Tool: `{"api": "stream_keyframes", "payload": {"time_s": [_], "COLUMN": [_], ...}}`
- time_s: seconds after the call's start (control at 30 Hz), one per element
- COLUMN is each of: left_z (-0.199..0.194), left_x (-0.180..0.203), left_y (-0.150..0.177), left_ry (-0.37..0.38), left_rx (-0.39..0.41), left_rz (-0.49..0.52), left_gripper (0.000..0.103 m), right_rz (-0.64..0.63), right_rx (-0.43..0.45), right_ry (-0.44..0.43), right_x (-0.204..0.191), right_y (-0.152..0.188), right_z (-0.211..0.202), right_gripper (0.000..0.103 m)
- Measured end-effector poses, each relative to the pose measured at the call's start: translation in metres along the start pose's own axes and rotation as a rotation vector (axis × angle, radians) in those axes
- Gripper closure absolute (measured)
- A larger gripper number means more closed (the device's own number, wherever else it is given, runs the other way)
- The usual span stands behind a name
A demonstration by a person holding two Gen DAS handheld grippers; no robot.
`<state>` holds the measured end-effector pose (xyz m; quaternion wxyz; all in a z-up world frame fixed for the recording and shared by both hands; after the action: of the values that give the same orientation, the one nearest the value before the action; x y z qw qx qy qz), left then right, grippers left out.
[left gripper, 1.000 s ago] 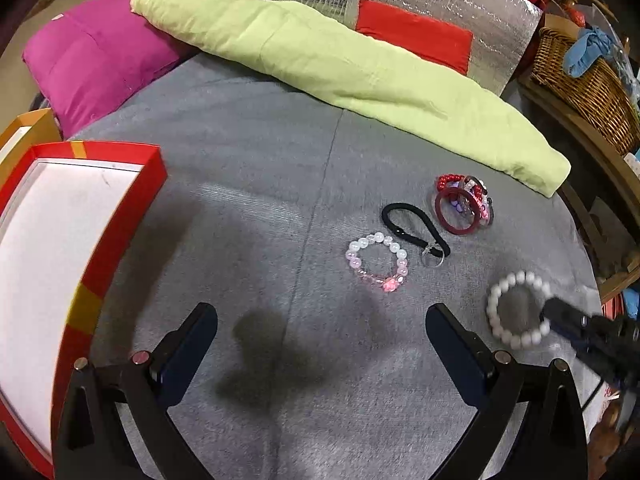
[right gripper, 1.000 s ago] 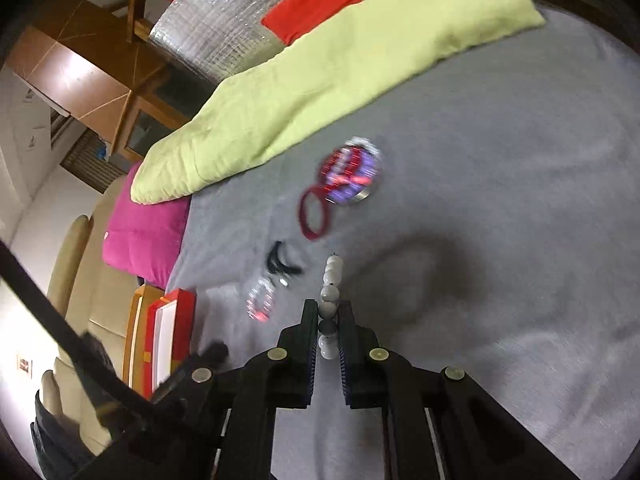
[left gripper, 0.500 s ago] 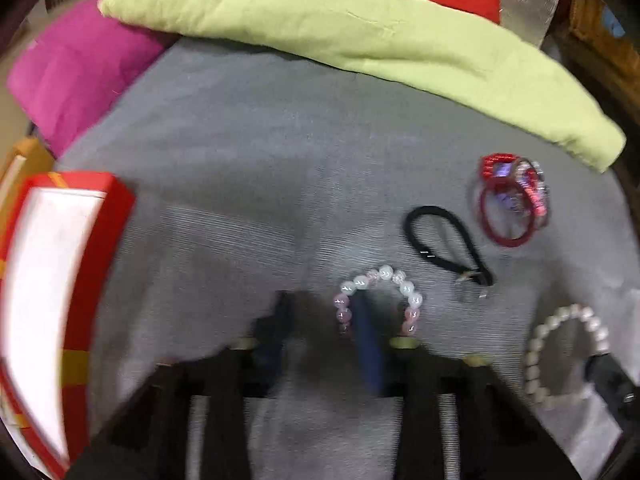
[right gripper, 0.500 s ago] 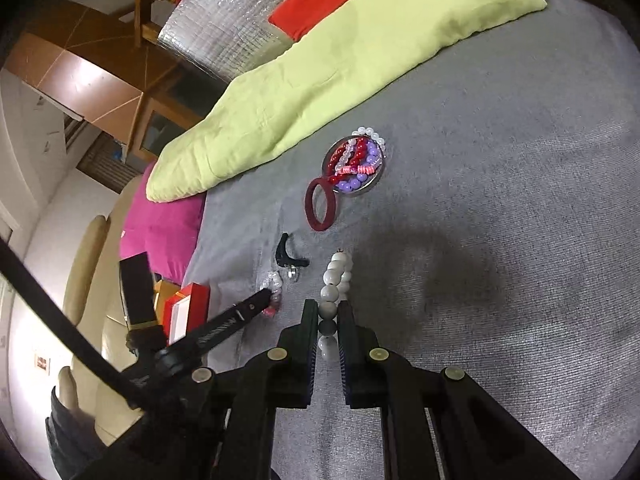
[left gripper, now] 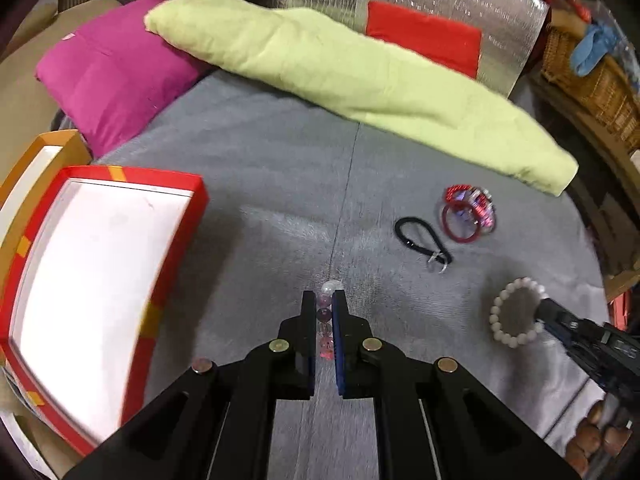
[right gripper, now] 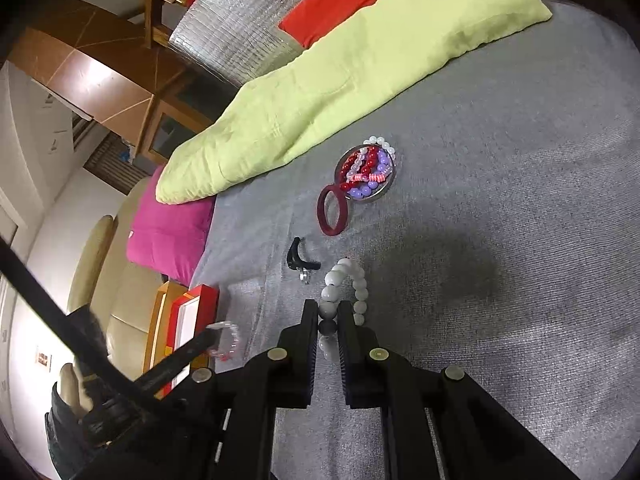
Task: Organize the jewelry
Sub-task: 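Grasp the pink bead bracelet with the left gripper while the right holds the white bracelet, then carry both bracelets over the red-rimmed white tray with both grippers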
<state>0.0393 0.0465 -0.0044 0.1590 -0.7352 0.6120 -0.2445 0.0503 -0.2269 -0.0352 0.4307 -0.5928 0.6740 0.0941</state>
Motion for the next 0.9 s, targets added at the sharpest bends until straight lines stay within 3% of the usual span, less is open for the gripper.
{"api": "stream_keyframes", "payload": {"time_s": [0.57, 0.9], "left_z": [-0.053, -0.08], "left_x": [-0.034, -0.106], "left_y": [0.04, 0.052], "left_ry": [0.009, -0.015], "left_rx": [0.085, 0.12], "left_rz": [-0.028, -0.163], "left_gripper": [0.096, 0.096], "right_rz": [-0.078, -0.156], "right_rx": [0.01, -0.037], "right_ry": [-0.02, 0.003], "right_x": [-0.019, -0.045], "right_y": [0.005, 0.024], "right_z": [-0.004, 0.001], "right_gripper": [0.092, 0.092]}}
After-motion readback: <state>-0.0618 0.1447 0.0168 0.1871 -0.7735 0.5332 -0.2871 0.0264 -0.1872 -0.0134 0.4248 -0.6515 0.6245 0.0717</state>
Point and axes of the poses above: each gripper's, at about its wrist camera, not at the fingertips, and z roughly the way its jaws point, x to its right, y to its underside, the point moved 1 cm from there along z, roughly the way its jaws point, and after that the axes turned 3 degrees about -x, right-handed, at the moved point
